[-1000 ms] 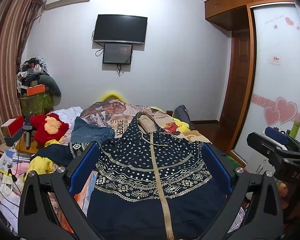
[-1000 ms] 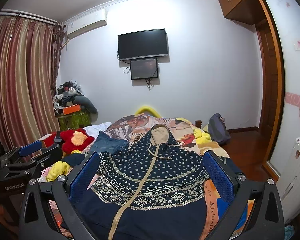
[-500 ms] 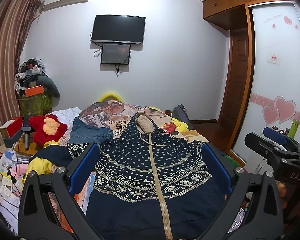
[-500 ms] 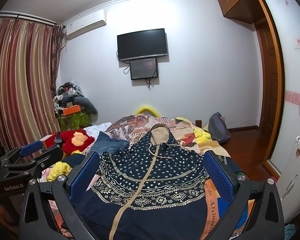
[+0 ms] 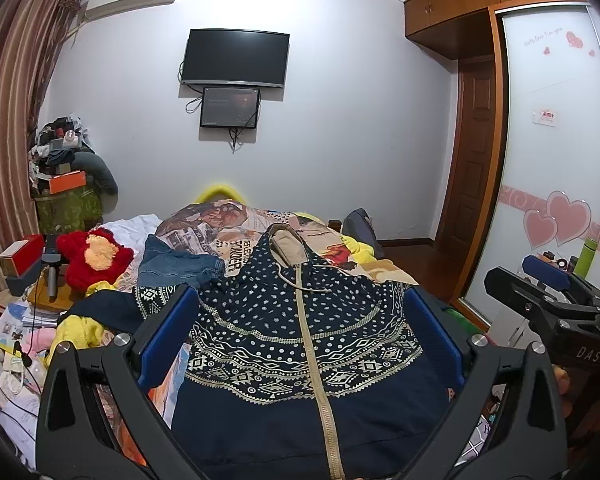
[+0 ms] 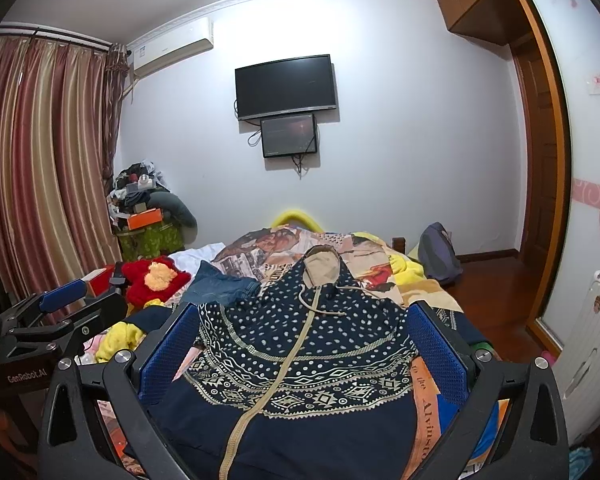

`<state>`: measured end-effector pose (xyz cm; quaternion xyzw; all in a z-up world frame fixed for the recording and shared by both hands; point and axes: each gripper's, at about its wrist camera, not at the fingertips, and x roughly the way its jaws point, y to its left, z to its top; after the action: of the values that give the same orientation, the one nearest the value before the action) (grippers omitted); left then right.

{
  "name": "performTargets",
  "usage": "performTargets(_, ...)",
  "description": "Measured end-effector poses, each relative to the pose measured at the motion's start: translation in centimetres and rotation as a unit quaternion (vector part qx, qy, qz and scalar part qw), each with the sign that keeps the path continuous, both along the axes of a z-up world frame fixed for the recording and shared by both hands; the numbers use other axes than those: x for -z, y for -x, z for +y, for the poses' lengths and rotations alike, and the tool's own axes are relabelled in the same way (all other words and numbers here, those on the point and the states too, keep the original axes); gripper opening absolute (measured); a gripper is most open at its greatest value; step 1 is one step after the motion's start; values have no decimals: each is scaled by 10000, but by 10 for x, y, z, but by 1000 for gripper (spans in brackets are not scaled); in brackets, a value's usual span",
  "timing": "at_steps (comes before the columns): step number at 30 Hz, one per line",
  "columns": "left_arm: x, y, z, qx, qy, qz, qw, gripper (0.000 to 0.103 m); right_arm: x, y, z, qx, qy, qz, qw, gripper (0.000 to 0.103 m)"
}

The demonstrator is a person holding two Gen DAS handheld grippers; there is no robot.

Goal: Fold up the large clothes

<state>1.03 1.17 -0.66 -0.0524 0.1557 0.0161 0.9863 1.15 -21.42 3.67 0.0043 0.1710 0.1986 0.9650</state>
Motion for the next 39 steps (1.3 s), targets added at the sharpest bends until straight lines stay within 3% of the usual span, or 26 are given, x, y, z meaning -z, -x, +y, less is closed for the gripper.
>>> performTargets(29,3,-12,7,-39,50,69,10000,103,12,-1,6,-4,26,116,9999,103)
performTargets(39,14,-60,38,-405,-125,169,9990,103,21,-52,29,-2,249,295,9993,103)
